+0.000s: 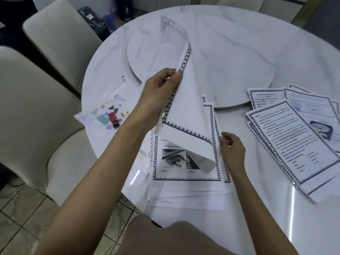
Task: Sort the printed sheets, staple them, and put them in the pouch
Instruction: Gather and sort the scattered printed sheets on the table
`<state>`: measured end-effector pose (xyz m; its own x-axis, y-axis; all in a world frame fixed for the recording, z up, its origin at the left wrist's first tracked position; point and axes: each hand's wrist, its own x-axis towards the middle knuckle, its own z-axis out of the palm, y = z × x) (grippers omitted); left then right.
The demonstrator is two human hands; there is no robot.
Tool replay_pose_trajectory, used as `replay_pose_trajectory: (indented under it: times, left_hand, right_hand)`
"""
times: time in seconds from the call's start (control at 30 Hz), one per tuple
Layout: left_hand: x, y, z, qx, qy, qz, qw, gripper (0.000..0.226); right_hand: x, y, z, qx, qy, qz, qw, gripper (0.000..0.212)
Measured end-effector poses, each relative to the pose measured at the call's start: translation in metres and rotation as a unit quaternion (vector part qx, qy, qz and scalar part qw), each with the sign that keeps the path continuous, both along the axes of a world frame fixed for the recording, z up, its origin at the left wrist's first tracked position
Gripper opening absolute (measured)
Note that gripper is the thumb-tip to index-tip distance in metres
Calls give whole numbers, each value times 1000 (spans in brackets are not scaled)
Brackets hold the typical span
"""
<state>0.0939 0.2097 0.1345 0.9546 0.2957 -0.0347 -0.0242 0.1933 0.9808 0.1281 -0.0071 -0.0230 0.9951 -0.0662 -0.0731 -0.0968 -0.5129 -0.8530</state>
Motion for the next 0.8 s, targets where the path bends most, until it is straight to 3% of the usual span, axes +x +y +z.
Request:
replay_pose_trajectory:
  times: [0.17, 0.27, 0.57, 0.8]
  left_hand:
    - [4, -15, -2, -36, -10, -2, 999, 16]
    - [-8, -9, -30, -21, 24, 31, 999, 18]
    - [-75, 10, -120, 52, 243, 102, 963, 11]
    - [-98, 30, -147, 160, 314, 175, 919, 20]
  right_hand:
    - [10, -15, 10, 226, 84, -19, 970, 28]
    - [13, -23, 17, 284, 72, -19, 956, 27]
    - [18, -32, 4, 183, 77, -4, 980, 18]
    - [11, -25, -10, 89, 92, 29, 991, 12]
